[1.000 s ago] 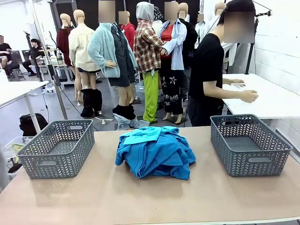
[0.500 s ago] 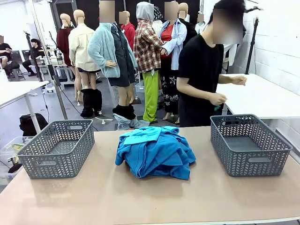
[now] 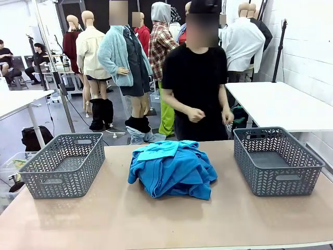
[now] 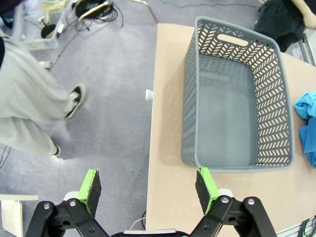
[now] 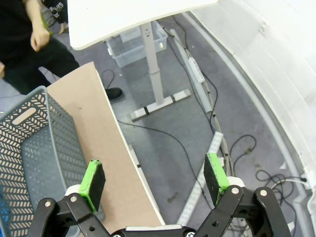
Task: Sort the tops and bottoms.
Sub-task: Lift clothes from the center of the table with your left hand.
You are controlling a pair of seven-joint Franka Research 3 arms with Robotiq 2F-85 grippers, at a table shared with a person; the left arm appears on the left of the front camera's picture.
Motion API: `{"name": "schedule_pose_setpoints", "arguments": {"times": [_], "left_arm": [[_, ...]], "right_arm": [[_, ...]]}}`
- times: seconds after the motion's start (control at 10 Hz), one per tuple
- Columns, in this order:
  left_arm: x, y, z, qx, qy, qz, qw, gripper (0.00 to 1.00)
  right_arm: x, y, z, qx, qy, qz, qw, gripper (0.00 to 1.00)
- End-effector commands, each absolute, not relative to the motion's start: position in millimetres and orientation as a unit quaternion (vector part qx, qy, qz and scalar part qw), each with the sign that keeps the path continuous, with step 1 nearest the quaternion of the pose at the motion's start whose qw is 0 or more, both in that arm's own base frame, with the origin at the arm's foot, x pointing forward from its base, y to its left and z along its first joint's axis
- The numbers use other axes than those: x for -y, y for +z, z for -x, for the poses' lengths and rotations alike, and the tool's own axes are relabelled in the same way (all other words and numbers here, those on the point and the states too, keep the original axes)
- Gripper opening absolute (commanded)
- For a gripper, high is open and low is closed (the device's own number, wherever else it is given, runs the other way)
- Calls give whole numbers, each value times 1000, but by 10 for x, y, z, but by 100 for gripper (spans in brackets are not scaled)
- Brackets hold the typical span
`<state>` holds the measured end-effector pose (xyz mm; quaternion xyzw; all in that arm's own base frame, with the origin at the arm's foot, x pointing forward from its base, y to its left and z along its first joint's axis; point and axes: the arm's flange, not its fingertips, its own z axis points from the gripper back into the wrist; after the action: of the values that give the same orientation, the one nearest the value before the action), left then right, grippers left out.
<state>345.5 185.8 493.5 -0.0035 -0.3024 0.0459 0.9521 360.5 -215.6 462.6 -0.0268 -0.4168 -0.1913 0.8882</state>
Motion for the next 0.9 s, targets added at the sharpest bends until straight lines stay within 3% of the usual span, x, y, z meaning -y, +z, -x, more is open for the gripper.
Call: {"name": "schedule_pose_setpoints", "arguments": {"times": [0.0,0.8], "left_arm": [[-1880,4935,-3435,302,41,-2,952,100],[-1880,4935,-3435,302,41,-2,952,100]], "right_arm": [[2157,4629,-3592,413,-190,24,891,100],[2157,4629,-3592,413,-190,24,891,100]]}}
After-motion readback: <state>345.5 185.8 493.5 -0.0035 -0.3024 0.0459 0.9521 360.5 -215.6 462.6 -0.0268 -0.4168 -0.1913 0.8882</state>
